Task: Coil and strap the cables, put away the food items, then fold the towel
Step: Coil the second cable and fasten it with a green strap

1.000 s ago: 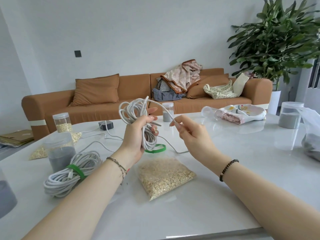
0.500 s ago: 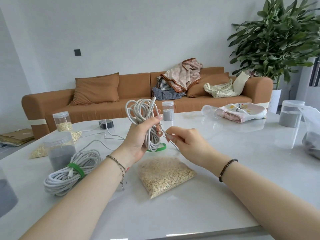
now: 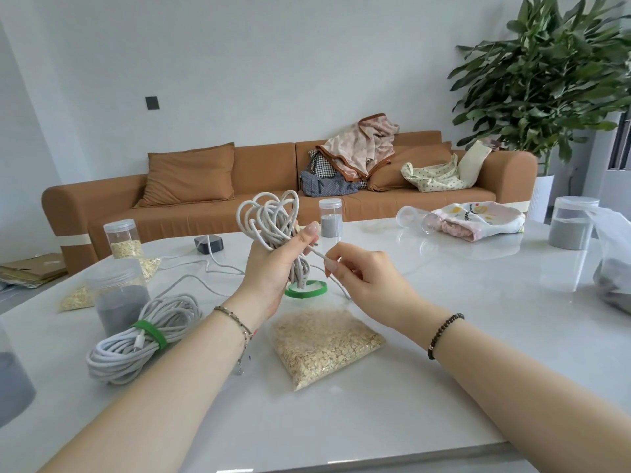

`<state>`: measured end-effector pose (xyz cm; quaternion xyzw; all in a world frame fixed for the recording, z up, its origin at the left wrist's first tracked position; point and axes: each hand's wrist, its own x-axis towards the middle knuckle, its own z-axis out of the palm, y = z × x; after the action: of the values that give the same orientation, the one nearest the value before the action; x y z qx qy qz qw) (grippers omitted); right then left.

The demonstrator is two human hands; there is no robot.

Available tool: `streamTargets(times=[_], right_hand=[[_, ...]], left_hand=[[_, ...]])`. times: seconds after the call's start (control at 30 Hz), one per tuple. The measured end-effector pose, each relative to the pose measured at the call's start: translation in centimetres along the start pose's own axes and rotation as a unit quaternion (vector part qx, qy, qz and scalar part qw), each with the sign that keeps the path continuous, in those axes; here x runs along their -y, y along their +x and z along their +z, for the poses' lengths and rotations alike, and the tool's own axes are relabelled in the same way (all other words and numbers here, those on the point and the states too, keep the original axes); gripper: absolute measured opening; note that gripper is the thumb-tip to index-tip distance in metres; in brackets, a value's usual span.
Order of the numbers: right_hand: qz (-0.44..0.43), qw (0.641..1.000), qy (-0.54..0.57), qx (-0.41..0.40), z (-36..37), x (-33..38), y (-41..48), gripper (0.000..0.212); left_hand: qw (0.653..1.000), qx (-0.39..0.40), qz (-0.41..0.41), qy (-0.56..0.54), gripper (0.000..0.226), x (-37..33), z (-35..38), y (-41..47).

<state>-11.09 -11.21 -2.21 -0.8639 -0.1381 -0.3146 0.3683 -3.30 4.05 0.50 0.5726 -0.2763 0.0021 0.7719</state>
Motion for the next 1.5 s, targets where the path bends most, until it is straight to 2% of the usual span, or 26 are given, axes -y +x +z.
streamTargets(times=[0.1,0.17,0.3,0.33,0.43,0.53,0.63,0.73,0.83,0.97,1.07,1.13,1.2,1.3,1.4,1.5], right_hand=[[0.029,0.998,0.045,0.045,0.3,0.6,-0.1,0.023],[0.066,0.989,0.112,0.076,0.3,1.0,-0.1,0.031],[0.1,0.961,0.201,0.162,0.2,1.1,-0.2,0.031],[0.102,0.955,0.209,0.185,0.2,1.2,-0.2,0.03],[0.11,0.94,0.225,0.23,0.0,1.7,-0.4,0.028],[0.118,0.943,0.203,0.236,-0.3,2.1,-0.6,0.029],[0.129,0.96,0.137,0.205,0.1,1.8,-0.4,0.027],[0.157,0.974,0.065,0.147,0.3,0.9,-0.1,0.036],[0.173,0.981,0.001,0.093,0.2,0.4,0.2,0.056],[0.13,0.985,-0.11,0.032,0.2,0.0,0.4,0.071],[0.095,0.982,-0.16,-0.02,-0.2,-0.4,0.6,0.077],[0.066,0.982,-0.168,-0.047,-0.3,-0.7,0.6,0.073],[0.016,0.981,-0.187,-0.047,-0.3,-0.8,0.5,0.061],[-0.091,0.971,-0.222,-0.016,-0.3,-1.3,0.7,0.028],[-0.121,0.959,-0.258,0.002,-0.6,-2.0,1.0,0.029],[-0.112,0.959,-0.256,-0.044,-1.1,-2.2,1.1,0.026]], left_hand=[[0.997,-0.068,0.033,-0.005,0.017,0.2,-0.4,0.4],[0.99,-0.135,0.043,-0.027,0.023,0.2,-0.9,0.9],[0.972,-0.207,0.033,-0.104,0.066,-0.3,-1.4,1.6],[0.97,-0.204,0.021,-0.128,0.068,-0.4,-1.4,1.5],[0.956,-0.174,-0.008,-0.237,0.034,-0.9,-0.9,1.3],[0.927,-0.133,-0.057,-0.347,0.013,-1.6,-0.4,1.0],[0.911,-0.074,-0.097,-0.395,0.021,-2.1,-0.2,0.7],[0.912,-0.037,-0.114,-0.393,0.03,-2.4,0.0,0.2],[0.917,-0.024,-0.121,-0.379,0.021,-2.5,0.0,0.0],[0.922,-0.004,-0.144,-0.36,0.022,-2.3,0.0,-0.3],[0.936,0.049,-0.19,-0.292,0.031,-2.0,-0.1,-0.4],[0.945,0.076,-0.214,-0.236,0.034,-1.5,0.0,-0.5],[0.951,0.085,-0.23,-0.186,0.026,-1.0,0.1,-0.7],[0.955,0.079,-0.25,-0.138,0.016,-0.9,0.2,-0.8],[0.952,0.07,-0.259,-0.144,0.015,-1.1,0.1,-0.8],[0.951,0.091,-0.27,-0.119,0.015,-0.9,0.3,-0.8]])
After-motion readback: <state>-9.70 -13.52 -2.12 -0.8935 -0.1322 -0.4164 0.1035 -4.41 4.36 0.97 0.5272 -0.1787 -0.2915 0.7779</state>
